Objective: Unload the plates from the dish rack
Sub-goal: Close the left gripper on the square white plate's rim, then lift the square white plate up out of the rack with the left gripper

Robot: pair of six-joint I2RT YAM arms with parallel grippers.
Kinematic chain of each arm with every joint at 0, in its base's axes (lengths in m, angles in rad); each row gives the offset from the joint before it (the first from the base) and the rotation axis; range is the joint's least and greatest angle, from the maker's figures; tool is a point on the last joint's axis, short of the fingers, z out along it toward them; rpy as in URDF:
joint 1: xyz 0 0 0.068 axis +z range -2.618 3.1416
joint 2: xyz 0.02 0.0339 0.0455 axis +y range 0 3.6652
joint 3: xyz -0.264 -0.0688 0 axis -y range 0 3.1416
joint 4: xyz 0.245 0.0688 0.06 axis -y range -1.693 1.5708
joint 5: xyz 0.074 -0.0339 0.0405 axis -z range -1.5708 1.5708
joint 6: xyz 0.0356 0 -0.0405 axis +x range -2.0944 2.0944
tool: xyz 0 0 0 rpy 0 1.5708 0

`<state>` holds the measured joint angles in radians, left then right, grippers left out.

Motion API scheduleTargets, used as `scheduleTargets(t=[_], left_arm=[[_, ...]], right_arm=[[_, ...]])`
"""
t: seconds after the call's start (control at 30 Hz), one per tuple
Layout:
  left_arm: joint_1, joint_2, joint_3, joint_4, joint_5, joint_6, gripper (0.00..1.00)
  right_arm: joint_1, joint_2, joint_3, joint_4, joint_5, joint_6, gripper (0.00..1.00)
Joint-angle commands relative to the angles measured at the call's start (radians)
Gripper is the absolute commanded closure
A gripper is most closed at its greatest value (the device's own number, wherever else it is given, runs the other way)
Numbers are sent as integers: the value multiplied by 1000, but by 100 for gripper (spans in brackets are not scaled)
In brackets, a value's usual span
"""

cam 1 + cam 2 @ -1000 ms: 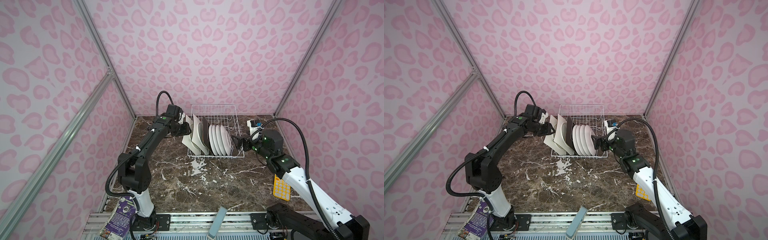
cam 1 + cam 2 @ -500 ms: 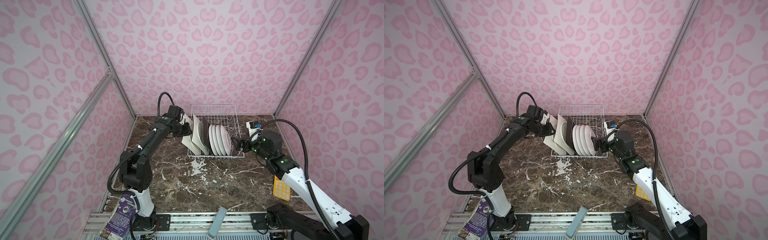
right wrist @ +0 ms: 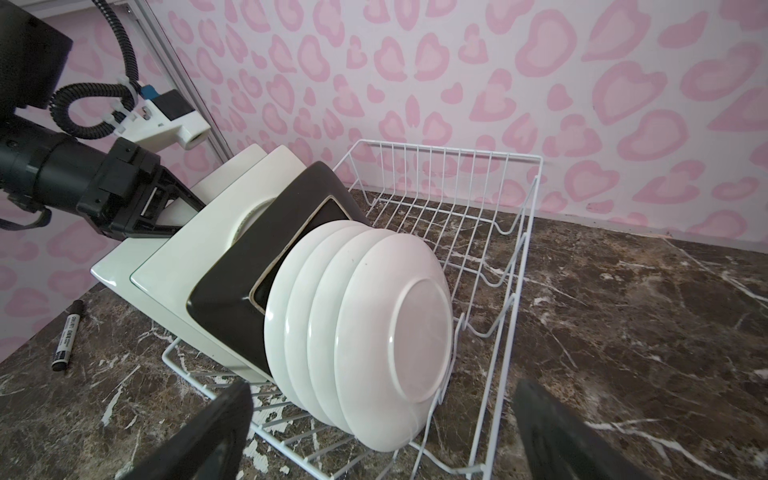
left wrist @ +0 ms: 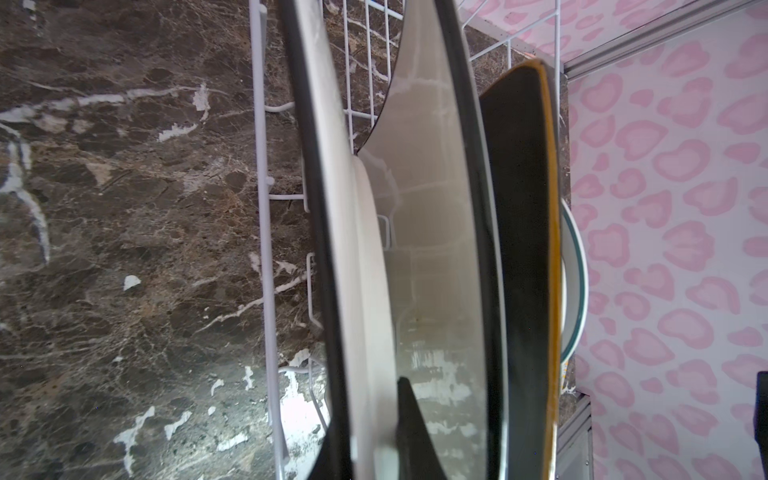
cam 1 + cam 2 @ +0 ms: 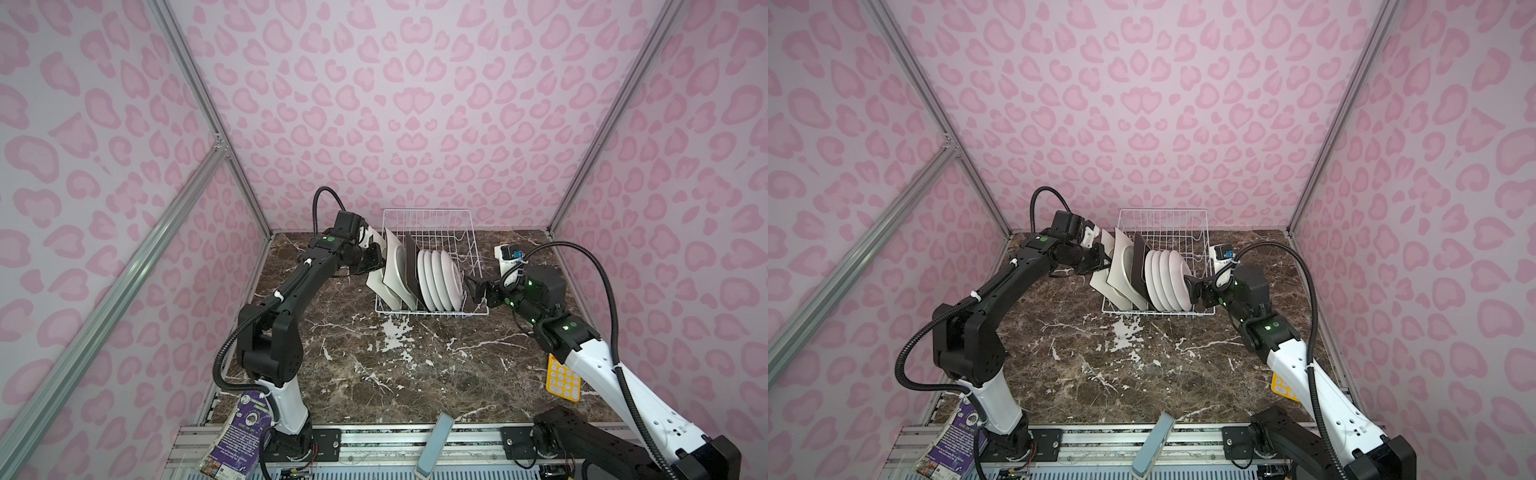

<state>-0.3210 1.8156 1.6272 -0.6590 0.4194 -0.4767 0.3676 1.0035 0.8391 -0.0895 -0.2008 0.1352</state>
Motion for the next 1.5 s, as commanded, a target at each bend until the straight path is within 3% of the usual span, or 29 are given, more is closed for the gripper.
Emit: scheduleTargets(t=[0.0,0.73,1.47], left_arm=[[0,-6,-25,-3,-72,-1,97],[0,-120,24,-35,-93,21,96],[18,-236,172,-136,-166,85,96]], right_arm=[[1,-12,-9,38,14,-17,0],[1,15,39,31,0,-31,1],[3,15,52,55,-26,-7,0]])
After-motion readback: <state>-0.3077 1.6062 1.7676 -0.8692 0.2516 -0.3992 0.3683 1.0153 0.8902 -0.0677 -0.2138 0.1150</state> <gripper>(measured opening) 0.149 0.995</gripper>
